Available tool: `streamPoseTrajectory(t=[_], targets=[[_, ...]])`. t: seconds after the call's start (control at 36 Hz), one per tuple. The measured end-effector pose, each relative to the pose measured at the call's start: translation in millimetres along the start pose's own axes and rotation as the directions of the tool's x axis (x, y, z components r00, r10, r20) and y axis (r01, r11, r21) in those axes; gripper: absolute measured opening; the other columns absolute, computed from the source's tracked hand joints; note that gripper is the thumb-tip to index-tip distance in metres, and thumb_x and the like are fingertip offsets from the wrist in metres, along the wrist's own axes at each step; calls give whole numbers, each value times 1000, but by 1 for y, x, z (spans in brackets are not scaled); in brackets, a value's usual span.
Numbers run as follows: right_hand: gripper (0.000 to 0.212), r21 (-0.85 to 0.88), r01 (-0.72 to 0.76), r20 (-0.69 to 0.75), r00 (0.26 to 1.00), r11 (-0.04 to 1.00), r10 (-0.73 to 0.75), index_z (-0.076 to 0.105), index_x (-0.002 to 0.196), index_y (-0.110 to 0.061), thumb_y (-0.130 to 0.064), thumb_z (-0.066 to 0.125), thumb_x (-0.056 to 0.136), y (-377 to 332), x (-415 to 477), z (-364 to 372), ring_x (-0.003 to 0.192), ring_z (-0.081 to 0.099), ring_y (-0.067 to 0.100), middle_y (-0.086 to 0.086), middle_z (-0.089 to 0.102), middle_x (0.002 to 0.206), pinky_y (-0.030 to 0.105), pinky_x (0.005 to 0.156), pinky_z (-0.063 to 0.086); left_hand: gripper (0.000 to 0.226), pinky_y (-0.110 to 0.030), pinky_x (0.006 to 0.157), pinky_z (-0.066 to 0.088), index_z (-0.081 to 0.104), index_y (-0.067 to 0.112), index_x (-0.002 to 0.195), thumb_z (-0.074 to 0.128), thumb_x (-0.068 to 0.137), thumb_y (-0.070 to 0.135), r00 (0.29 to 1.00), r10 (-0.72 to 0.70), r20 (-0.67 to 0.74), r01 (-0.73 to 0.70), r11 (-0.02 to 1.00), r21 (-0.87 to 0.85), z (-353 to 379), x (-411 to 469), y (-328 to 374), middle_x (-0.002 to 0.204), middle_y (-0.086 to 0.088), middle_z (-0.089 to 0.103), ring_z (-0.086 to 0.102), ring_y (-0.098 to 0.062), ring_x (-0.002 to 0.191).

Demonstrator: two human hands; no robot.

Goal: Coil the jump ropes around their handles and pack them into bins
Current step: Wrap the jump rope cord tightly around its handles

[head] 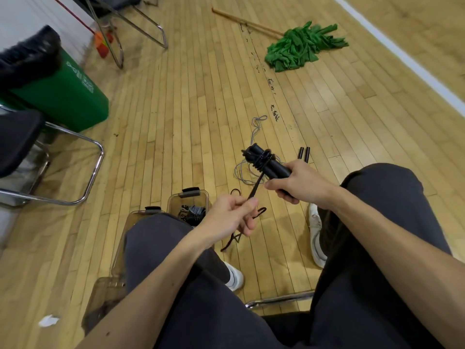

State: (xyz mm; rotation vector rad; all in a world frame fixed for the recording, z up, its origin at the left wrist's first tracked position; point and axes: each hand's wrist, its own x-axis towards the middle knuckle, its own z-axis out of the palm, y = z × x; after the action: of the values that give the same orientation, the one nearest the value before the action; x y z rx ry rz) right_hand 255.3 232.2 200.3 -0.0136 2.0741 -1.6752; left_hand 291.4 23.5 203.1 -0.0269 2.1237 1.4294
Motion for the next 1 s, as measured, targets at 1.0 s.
streamPoseTrajectory(t=[1.0], targets=[[16,-400,-351,388,772,847,503,64,98,-8,-19,71,89,14,-6,16,45,48,15,2,56,60,26,45,43,34,-29,67,46,71,18,105,56,97,48,926,135,352,-367,107,924,-17,4,110,73,11,56,52,-7,67]])
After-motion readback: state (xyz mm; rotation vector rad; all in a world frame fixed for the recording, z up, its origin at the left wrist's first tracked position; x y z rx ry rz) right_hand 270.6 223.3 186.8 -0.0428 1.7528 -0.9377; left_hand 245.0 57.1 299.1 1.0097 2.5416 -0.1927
